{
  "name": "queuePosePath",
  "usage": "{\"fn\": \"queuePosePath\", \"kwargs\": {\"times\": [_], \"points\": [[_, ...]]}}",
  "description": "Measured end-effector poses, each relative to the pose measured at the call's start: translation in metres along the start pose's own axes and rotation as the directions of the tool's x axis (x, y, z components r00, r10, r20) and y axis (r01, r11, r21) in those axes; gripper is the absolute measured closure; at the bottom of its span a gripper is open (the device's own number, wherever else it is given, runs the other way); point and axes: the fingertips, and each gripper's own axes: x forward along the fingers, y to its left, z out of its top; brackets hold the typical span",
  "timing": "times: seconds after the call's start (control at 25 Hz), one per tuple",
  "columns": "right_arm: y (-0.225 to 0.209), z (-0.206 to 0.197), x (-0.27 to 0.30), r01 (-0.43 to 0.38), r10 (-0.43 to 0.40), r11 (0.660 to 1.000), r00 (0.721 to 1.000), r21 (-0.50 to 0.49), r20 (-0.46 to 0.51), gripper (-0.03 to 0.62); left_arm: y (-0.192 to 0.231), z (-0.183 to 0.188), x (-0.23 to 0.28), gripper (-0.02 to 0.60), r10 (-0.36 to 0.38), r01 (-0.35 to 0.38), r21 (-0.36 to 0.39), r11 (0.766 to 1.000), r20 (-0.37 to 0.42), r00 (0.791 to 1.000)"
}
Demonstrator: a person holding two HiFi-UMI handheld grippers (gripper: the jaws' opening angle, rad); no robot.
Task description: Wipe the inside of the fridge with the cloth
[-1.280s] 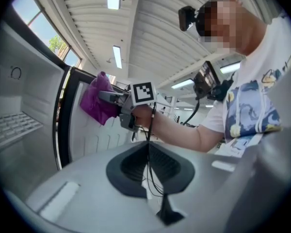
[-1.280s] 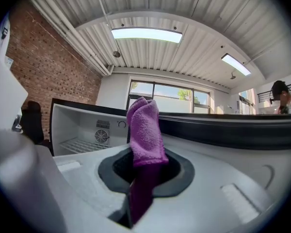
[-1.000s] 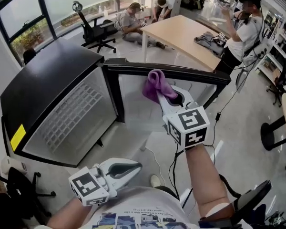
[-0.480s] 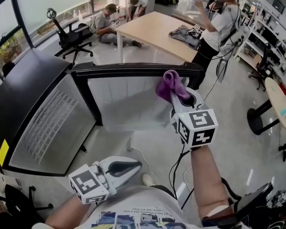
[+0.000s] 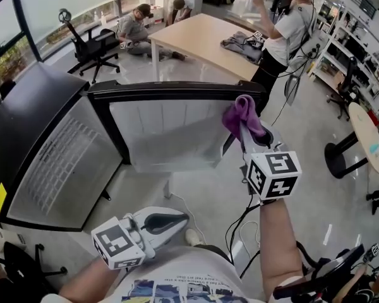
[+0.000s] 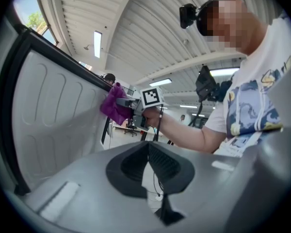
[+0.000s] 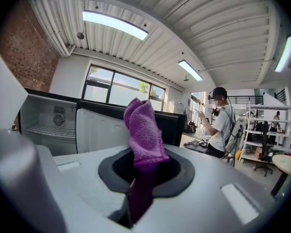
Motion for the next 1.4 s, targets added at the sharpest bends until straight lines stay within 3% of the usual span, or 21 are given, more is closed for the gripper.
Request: {"fn": "queuePosePath", "kwargs": {"times": [0.24, 0.48, 0.76, 0.92, 1.04, 1.2, 1.4], "points": [[0.071, 0.015, -0.002, -0.2, 0.202, 0.979, 0.979, -0.043, 0.028, 0.54, -0.002, -0.001, -0.01, 0.574, 0.048, -0.047, -0.01, 0.999, 0.015, 0.999], [0.17, 0.012, 0.032, -0.421, 0.423, 0.904, 0.906, -0.074, 0.019, 0.54, 0.004, -0.007, -0.046, 0.574, 0.168, -0.167, -0.029, 0.985, 0.021, 0.986], [0.251, -0.008, 0.081, -0.544, 0.543, 0.836, 0.839, -0.077, -0.03, 0.54, 0.012, -0.018, -0.103, 0.575, 0.343, -0.34, -0.067, 0.938, 0.032, 0.939], [0.259, -0.017, 0.101, -0.532, 0.53, 0.845, 0.847, -0.055, -0.049, 0.54, 0.013, -0.022, -0.125, 0.574, 0.412, -0.408, -0.086, 0.909, 0.037, 0.911], [0.249, -0.021, 0.108, -0.499, 0.496, 0.866, 0.866, -0.042, -0.058, 0.54, 0.013, -0.024, -0.128, 0.574, 0.43, -0.425, -0.098, 0.9, 0.038, 0.902], [0.222, -0.028, 0.107, -0.444, 0.442, 0.895, 0.895, -0.03, -0.062, 0.54, 0.016, -0.023, -0.117, 0.574, 0.406, -0.401, -0.099, 0.911, 0.038, 0.913], [0.175, -0.041, 0.097, -0.362, 0.359, 0.932, 0.93, -0.025, -0.078, 0.54, 0.017, -0.018, -0.087, 0.575, 0.328, -0.325, -0.08, 0.942, 0.03, 0.944]]}}
